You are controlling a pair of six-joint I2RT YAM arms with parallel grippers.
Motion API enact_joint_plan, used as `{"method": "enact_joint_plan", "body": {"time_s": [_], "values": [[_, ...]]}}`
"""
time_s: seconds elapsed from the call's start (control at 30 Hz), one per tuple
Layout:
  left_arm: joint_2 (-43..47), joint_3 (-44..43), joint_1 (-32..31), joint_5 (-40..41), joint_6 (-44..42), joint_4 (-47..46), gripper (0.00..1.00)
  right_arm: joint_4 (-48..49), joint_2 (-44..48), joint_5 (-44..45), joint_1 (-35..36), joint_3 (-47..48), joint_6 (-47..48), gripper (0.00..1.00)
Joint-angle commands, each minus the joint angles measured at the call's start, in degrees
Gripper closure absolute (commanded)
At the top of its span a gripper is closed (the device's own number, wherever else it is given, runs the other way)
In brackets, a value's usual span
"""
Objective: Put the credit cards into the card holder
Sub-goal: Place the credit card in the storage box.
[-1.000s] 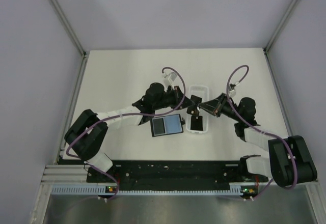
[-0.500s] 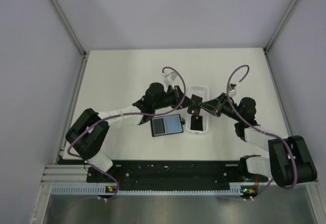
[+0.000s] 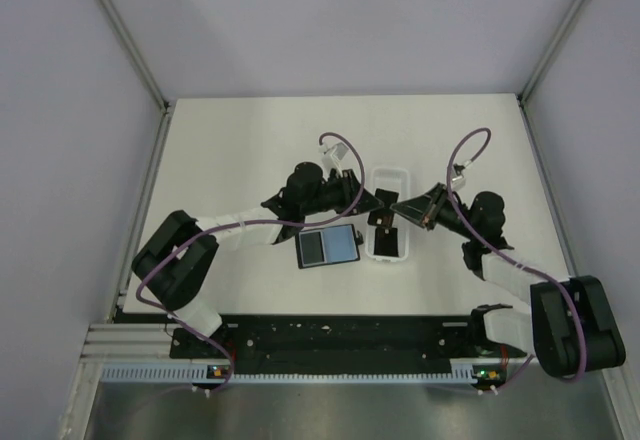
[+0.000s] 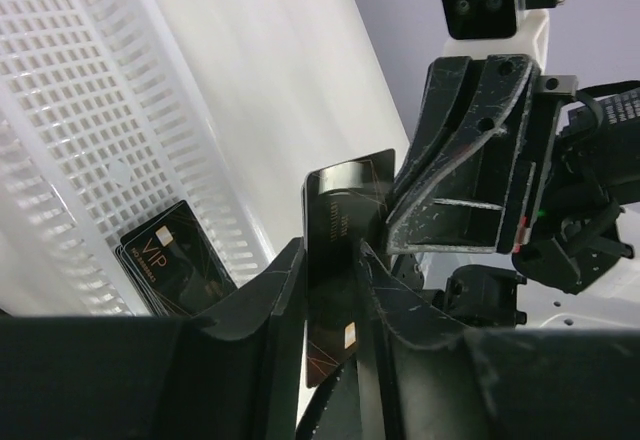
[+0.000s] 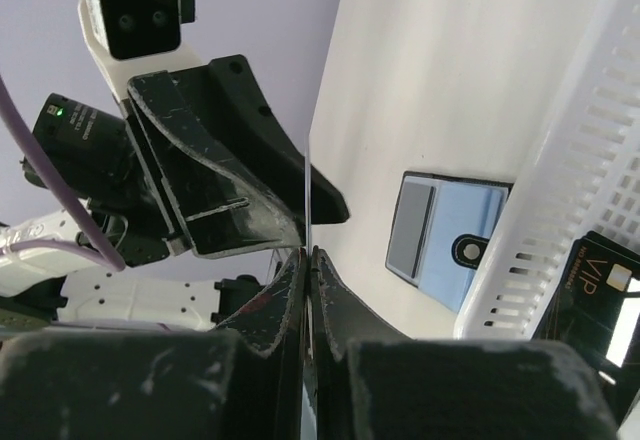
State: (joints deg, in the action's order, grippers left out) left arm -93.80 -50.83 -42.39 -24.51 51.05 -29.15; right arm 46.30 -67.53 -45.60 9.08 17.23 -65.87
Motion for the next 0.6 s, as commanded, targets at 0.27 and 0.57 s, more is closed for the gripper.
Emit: {"method": "enact_joint_plan", "body": {"time_s": [0.27, 0.57], "values": [[0.3, 0.2, 0.3, -0.6, -0.7, -1.6, 1.00, 0.6, 3.0, -1.2, -0.5, 1.6, 1.8, 0.92], [0.4, 0.5, 1.3, -1.9, 0.0, -2.3, 1.00, 1.1, 3.8, -1.8, -0.6, 1.1, 1.8, 0.82]]}}
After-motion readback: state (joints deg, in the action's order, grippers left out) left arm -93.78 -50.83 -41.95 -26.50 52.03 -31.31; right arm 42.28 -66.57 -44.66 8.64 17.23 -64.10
